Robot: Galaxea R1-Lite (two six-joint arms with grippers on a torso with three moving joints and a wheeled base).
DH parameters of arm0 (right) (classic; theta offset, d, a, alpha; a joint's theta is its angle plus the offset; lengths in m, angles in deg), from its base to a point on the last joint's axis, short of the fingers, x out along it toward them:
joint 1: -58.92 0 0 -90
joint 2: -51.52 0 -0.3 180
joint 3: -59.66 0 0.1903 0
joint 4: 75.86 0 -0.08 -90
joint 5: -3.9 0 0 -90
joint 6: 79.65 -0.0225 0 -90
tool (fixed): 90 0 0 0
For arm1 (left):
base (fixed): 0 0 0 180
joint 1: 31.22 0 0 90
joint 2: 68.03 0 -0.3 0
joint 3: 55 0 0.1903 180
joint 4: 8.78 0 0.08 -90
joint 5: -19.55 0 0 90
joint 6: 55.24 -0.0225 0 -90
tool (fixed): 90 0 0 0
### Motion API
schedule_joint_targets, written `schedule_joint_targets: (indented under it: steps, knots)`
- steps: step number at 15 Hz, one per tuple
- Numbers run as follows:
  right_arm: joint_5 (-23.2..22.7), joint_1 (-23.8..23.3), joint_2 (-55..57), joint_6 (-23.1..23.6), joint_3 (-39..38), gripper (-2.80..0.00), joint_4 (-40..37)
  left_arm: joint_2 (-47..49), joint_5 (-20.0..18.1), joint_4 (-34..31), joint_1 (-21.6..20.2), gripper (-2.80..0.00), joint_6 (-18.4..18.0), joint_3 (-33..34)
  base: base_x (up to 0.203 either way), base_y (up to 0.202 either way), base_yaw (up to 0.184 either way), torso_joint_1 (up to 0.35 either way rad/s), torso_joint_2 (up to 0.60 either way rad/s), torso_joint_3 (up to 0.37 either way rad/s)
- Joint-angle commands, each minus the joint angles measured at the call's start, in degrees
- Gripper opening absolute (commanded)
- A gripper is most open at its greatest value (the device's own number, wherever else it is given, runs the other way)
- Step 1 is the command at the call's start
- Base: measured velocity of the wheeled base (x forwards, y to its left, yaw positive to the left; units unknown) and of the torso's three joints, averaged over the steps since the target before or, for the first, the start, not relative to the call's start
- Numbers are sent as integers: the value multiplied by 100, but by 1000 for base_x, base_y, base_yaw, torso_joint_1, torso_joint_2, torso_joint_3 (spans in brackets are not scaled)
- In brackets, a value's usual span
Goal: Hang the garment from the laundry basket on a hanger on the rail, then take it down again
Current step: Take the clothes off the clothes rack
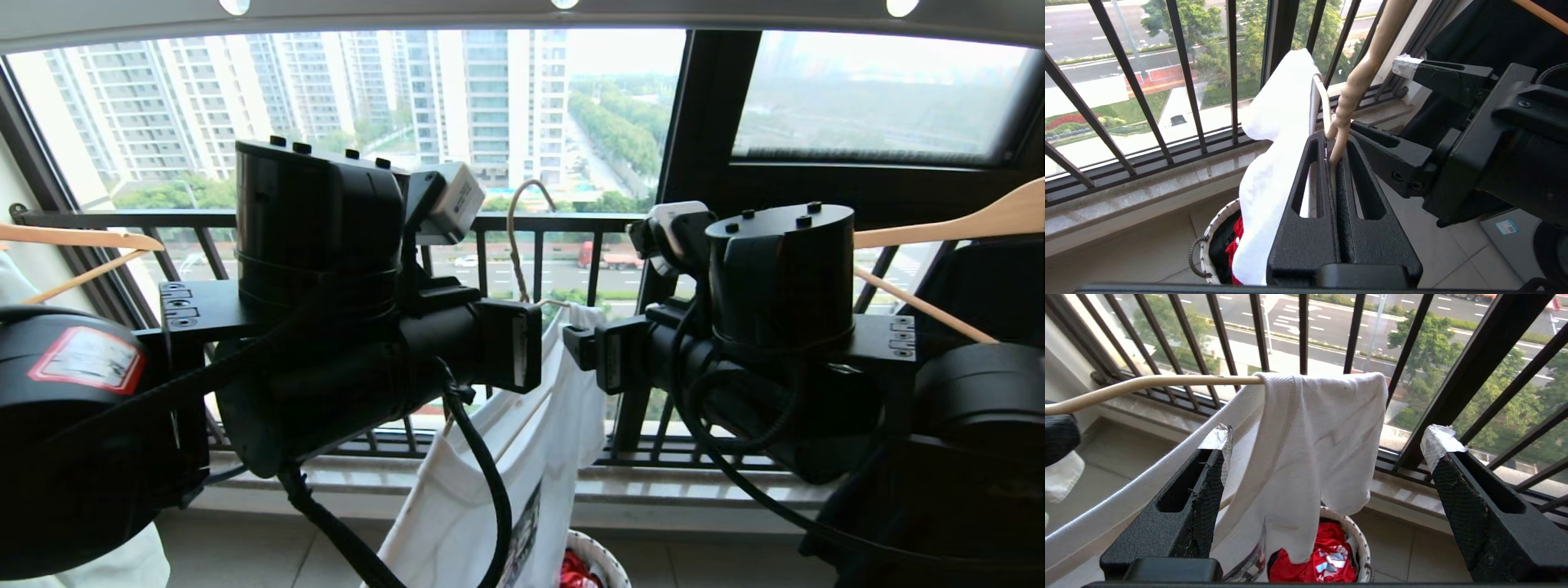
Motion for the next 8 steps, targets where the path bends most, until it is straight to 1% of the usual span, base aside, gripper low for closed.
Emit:
schedule_joint_targets:
  steps: [1,3,8]
  knots:
    - [370,57,221,34,-1,0,126,-38,10,105,10,-280,31,7,0,0,0,0,0,0]
    - [389,90,221,27,-1,0,126,-45,60,265,19,-280,32,16,0,0,0,0,0,0]
    - [423,175,301,27,0,0,187,-144,62,268,129,-280,32,60,0,0,0,0,0,0]
